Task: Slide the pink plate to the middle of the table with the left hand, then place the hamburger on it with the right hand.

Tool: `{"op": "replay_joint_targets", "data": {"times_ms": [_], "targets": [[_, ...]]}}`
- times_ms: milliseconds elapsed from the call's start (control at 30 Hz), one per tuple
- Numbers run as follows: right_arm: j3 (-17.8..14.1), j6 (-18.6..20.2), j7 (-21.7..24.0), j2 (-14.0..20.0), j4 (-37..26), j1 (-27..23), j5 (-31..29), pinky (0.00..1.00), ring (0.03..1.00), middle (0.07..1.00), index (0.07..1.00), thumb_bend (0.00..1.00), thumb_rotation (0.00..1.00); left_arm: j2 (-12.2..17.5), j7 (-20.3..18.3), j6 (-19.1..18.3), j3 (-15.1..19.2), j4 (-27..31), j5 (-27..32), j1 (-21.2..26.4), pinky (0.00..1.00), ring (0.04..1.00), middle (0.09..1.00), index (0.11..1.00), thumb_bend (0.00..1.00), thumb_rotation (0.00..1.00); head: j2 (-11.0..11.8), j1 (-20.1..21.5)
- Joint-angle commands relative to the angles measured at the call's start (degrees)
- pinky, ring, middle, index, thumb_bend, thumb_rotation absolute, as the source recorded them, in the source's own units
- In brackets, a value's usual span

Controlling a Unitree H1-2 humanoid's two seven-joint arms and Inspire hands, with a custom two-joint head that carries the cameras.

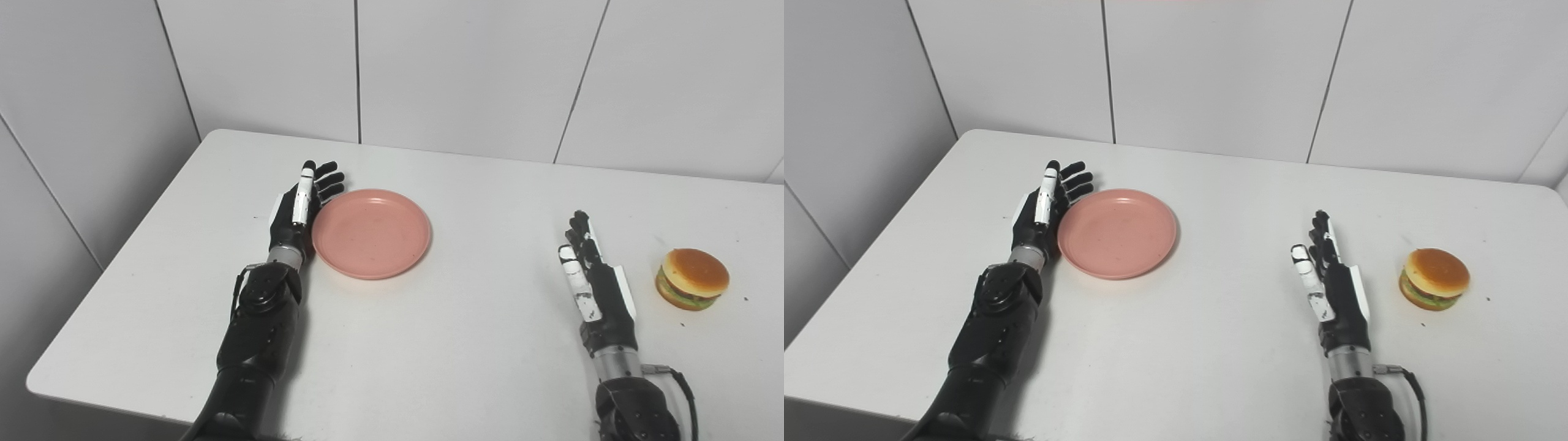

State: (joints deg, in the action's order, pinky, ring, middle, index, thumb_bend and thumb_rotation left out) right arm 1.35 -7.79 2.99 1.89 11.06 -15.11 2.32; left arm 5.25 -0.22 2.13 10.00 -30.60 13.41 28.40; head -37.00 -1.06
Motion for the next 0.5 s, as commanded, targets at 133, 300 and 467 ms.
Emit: {"op": "replay_joint_targets", "data": {"times_ms": [133,300,467], "targets": [[0.78,-0.12,-1.87,-1.4,0.66,-1.13,1.85,1.0,1.0,1.0,1.0,0.6,0.89,-2.04,-0.93,-4.55,-0.92,5.16,0.92,-0.61,0.74,0.782,0.764,0.74,0.43,1.0,-0.5,3.54],[0.93,-0.66,-3.05,-2.36,1.6,-1.64,2.77,0.99,0.986,0.995,1.0,0.6,0.91,-2.89,-2.73,-4.97,-2.7,6.73,0.07,-1.72,0.77,0.796,0.775,0.748,0.43,1.0,-1.2,7.01],[0.89,-1.12,-3.4,-2.92,2.69,-2.0,2.85,1.0,0.983,0.992,1.0,0.61,0.91,-3.83,-4.26,-5.39,-4.26,8.5,0.23,-2.9,0.78,0.806,0.785,0.76,0.42,1.0,-1.31,8.76]]}}
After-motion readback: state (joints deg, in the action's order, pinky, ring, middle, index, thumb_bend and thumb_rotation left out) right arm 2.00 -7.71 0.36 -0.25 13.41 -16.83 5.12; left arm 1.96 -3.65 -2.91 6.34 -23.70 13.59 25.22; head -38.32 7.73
